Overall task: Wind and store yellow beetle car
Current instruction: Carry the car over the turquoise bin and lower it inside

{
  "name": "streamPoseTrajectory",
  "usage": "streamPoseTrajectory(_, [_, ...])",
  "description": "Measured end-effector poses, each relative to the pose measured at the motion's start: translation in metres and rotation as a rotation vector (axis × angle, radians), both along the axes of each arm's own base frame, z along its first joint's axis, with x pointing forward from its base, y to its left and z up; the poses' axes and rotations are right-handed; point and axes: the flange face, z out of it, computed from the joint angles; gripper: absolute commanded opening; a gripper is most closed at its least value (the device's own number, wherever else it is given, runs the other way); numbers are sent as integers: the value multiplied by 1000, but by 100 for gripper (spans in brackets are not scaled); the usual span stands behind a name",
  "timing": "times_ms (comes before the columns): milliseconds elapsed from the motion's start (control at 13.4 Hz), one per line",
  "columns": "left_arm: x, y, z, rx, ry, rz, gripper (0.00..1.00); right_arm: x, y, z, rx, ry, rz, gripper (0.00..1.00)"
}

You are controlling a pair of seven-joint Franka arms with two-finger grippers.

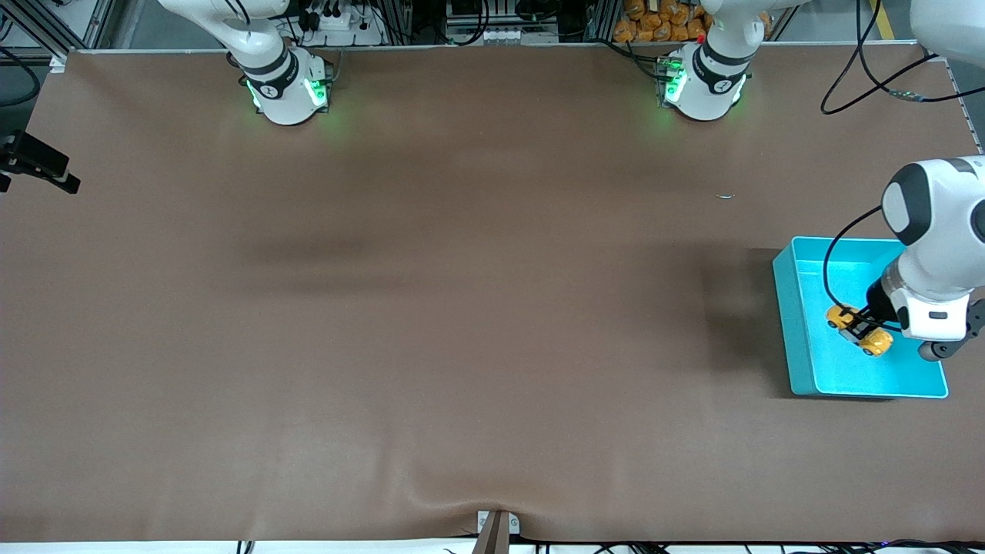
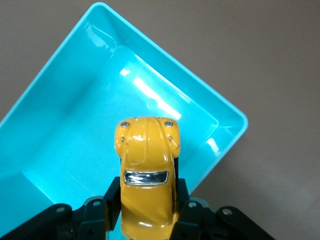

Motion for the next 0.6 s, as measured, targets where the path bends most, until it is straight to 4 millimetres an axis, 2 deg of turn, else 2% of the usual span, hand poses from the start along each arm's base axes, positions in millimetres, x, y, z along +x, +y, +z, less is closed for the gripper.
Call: streamPoseTrajectory(597, [-16, 44, -7, 13, 156, -340, 0, 0, 0, 0, 0, 3, -1, 100])
